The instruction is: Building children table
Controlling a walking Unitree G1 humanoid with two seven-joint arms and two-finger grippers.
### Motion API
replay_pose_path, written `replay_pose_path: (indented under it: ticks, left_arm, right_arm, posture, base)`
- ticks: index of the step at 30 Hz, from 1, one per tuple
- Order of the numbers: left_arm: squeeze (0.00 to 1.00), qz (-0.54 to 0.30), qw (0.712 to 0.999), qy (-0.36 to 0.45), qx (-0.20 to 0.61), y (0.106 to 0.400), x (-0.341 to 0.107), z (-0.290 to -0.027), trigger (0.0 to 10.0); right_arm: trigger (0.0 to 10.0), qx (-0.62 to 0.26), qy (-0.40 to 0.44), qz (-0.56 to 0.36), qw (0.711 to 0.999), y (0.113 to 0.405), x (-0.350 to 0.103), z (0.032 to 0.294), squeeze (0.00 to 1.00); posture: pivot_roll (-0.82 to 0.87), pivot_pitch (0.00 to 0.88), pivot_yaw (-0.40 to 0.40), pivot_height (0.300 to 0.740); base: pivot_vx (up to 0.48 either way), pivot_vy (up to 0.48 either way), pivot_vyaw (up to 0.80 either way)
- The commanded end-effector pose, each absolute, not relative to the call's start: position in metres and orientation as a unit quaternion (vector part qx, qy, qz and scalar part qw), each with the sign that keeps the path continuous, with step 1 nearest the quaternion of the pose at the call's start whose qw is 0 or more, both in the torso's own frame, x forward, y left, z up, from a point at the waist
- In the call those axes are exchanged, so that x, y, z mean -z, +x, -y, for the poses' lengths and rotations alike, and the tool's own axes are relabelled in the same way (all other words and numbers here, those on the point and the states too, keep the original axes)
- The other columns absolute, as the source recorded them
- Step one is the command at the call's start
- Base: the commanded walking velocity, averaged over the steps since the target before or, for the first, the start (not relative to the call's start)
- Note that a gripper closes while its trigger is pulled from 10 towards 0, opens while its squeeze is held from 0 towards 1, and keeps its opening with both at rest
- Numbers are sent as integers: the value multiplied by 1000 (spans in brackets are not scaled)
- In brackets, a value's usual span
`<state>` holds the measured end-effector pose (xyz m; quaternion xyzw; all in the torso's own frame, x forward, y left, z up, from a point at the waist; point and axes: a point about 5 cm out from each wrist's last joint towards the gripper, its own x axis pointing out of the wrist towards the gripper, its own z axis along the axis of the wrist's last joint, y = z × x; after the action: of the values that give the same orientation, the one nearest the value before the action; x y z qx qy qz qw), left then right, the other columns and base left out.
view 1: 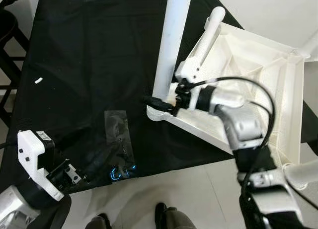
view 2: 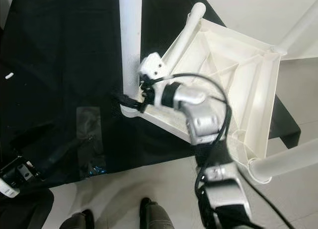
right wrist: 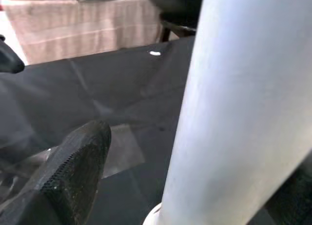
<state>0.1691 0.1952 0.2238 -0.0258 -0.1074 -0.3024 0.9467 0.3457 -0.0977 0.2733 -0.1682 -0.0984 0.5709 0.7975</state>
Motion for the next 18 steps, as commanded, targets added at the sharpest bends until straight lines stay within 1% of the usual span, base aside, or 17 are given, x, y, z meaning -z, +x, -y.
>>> replay_pose_path:
  ticks: [1,3,4,5,6,13,16,17,18]
  left_arm:
    - [0,103,947,-22,303,165,-224,-194,10000]
    - [0,102,947,-21,303,164,-224,-194,10000]
    - [0,101,948,-20,303,163,-224,-194,10000]
    - [0,101,948,-20,303,163,-224,-194,10000]
    - [0,100,948,-20,303,163,-224,-194,10000]
    - [0,95,948,-19,304,162,-224,-194,10000]
    - [0,95,947,-19,305,162,-224,-194,10000]
    - [0,94,947,-19,305,162,-224,-194,10000]
    - [0,94,947,-19,305,162,-224,-194,10000]
  right_arm:
    - [10000,-594,-164,100,781,346,-271,98,0]
    - [10000,-601,-158,102,776,349,-276,98,0]
    - [4039,-605,-155,108,774,352,-281,97,0]
    - [4039,-605,-155,108,774,352,-281,97,0]
    - [0,-615,-150,109,766,354,-285,98,0]
    - [0,-640,-144,116,746,361,-288,103,0]
    - [0,-636,-146,115,749,363,-284,107,0]
    - [0,-621,-150,115,761,365,-282,108,0]
    - [0,-621,-150,115,761,365,-282,108,0]
  posture:
    - [115,310,-129,740]
    - [121,314,-127,740]
    - [124,314,-125,740]
    - [124,314,-125,740]
    - [126,316,-123,740]
    - [124,312,-114,740]
    - [124,312,-114,740]
    - [124,312,-114,740]
    - [124,312,-114,740]
  base:
    - [0,0,0]
    - [0,0,0]
    - [0,0,0]
    - [0,0,0]
    - [0,0,0]
    - [0,0,0]
    - [0,0,0]
    - [0,0,0]
    - [0,0,0]
